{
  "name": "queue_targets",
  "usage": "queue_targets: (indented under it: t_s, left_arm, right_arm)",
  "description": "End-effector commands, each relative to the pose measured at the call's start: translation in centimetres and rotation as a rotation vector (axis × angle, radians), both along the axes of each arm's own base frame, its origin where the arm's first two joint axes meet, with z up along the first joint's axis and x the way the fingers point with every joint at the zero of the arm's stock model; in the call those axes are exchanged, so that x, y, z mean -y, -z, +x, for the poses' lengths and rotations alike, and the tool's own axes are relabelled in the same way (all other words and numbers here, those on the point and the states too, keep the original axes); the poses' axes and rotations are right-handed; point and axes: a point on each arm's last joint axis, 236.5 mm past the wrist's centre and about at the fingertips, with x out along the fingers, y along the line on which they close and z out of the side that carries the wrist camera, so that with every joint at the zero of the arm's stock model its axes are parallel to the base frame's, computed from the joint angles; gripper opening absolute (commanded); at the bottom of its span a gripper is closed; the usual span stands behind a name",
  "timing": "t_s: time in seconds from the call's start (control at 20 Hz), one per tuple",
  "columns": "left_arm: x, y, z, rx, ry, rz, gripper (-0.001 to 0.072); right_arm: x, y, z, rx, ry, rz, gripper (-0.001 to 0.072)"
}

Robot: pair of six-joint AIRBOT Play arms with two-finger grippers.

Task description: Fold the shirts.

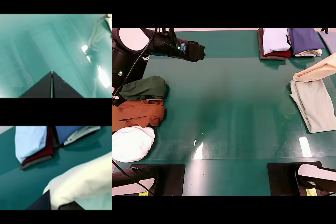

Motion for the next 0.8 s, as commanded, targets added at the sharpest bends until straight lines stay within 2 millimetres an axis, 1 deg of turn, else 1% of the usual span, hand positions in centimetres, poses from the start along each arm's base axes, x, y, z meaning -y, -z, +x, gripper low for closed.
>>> queue_targets:
  t_s: [0.0, 0.15, 0.3, 0.35, 0.4, 0.5, 0.55, 0.6, 0.65, 0.75]
  left_arm:
    - [0.0, 0.2, -0.1, -0.008, 0.003, 0.004, 0.0024]
    - [0.0, 0.2, -0.1, -0.007, 0.004, 0.005, 0.0024]
    - [0.0, 0.2, -0.1, -0.006, 0.005, 0.006, 0.0024]
    - [0.0, 0.2, -0.1, -0.006, 0.005, 0.006, 0.0024]
    - [0.0, 0.2, -0.1, -0.006, 0.005, 0.006, 0.0024]
    - [0.0, 0.2, -0.1, -0.006, 0.005, 0.006, 0.0024]
    - [0.0, 0.2, -0.1, -0.006, 0.005, 0.006, 0.0024]
    - [0.0, 0.2, -0.1, -0.006, 0.005, 0.007, 0.0024]
    - [0.0, 0.2, -0.1, -0.005, 0.006, 0.007, 0.0024]
    - [0.0, 0.2, -0.1, -0.006, 0.005, 0.007, 0.0024]
  right_arm:
    - [-0.3, 2.6, -3.6, -0.082, 0.028, 0.012, 0.0019]
    - [-0.4, 7.3, -8.6, -0.226, 0.068, -0.001, 0.0019]
    - [-0.4, 12.3, -14.5, -0.392, 0.146, 0.032, 0.0021]
    - [-0.3, 13.8, -16.2, -0.432, 0.168, 0.042, 0.0022]
    - [-0.3, 15.2, -18.0, -0.475, 0.188, 0.063, 0.0069]
    - [-0.3, 17.6, -20.5, -0.52, 0.233, 0.121, 0.052]
    - [0.2, 18.2, -21.3, -0.524, 0.267, 0.138, 0.0626]
    - [0.8, 17.8, -21.7, -0.508, 0.301, 0.164, 0.0637]
    - [1.3, 16.7, -21.5, -0.474, 0.319, 0.18, 0.0636]
    - [1.8, 13.1, -20.1, -0.386, 0.314, 0.182, 0.0634]
